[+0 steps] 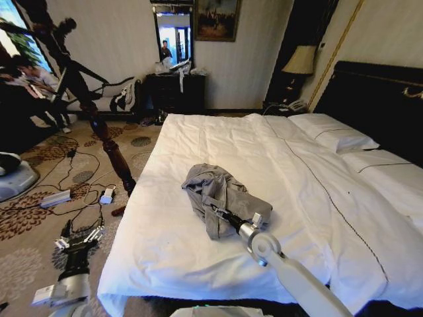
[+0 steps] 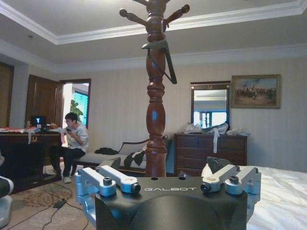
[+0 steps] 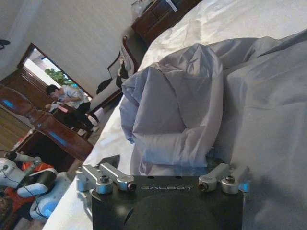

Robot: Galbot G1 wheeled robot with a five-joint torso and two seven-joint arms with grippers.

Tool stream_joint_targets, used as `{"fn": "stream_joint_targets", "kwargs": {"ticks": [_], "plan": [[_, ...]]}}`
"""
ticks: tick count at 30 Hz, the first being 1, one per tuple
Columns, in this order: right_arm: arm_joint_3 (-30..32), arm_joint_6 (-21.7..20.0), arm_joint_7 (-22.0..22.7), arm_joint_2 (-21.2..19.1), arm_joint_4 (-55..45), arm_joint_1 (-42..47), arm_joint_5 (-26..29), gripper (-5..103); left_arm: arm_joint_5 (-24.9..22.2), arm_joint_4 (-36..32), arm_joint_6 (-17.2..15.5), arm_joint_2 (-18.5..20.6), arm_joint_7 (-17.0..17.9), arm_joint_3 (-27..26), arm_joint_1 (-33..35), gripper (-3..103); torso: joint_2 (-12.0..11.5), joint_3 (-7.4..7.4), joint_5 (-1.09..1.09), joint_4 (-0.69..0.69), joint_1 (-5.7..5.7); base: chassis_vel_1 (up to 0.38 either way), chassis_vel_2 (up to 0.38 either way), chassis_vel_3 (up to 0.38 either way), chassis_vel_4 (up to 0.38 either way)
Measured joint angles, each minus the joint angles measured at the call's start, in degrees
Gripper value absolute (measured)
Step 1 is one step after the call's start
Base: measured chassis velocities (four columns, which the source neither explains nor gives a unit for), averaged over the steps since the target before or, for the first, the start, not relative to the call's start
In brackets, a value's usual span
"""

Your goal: Pick up the clothes from the bed and hang them on the clothes hanger.

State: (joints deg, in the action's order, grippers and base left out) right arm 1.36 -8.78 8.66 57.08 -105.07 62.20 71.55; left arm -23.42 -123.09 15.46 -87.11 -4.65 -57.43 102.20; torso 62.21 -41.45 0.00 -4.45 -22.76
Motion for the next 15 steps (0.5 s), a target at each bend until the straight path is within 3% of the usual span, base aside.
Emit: {"fn": "stream_joint_targets", "kwargs": {"ticks": [4, 6, 11, 13, 15], "plan": [[-0.07, 0.62, -1.08, 0.0, 0.0, -0.08, -0.08, 77, -0.24, -0.08, 0.0, 0.18, 0.03, -0.43, 0.21, 100, 0.0, 0.0, 0.0, -0.01, 0.0, 0.0, 0.0, 0.0, 0.0], [-0.08, 0.78, -1.45, -0.02, -0.01, -0.08, -0.18, 77, -0.29, -0.11, 0.0, 0.2, 0.03, -0.48, 0.24, 100, 0.0, 0.0, 0.0, -0.01, 0.0, 0.0, 0.0, 0.0, 0.0], [-0.11, 2.2, -3.69, -0.01, 0.17, -0.03, -1.28, 49, -0.34, -0.31, 0.02, 0.16, 0.06, -0.45, 0.54, 100, 0.0, 0.0, 0.0, -0.01, 0.0, 0.0, 0.0, 0.0, 0.0], [-0.11, 2.43, -3.97, 0.0, 0.21, -0.03, -1.41, 49, -0.34, -0.32, 0.02, 0.12, 0.06, -0.4, 0.6, 100, 0.0, 0.0, 0.0, -0.01, 0.0, 0.0, 0.0, 0.0, 0.0], [-0.09, 2.71, -4.23, -0.01, 0.32, -0.05, -1.69, 38, -0.31, -0.32, 0.04, 0.06, 0.07, -0.35, 0.66, 100, 0.0, 0.0, 0.0, -0.01, 0.0, 0.0, 0.0, 0.0, 0.0]]}}
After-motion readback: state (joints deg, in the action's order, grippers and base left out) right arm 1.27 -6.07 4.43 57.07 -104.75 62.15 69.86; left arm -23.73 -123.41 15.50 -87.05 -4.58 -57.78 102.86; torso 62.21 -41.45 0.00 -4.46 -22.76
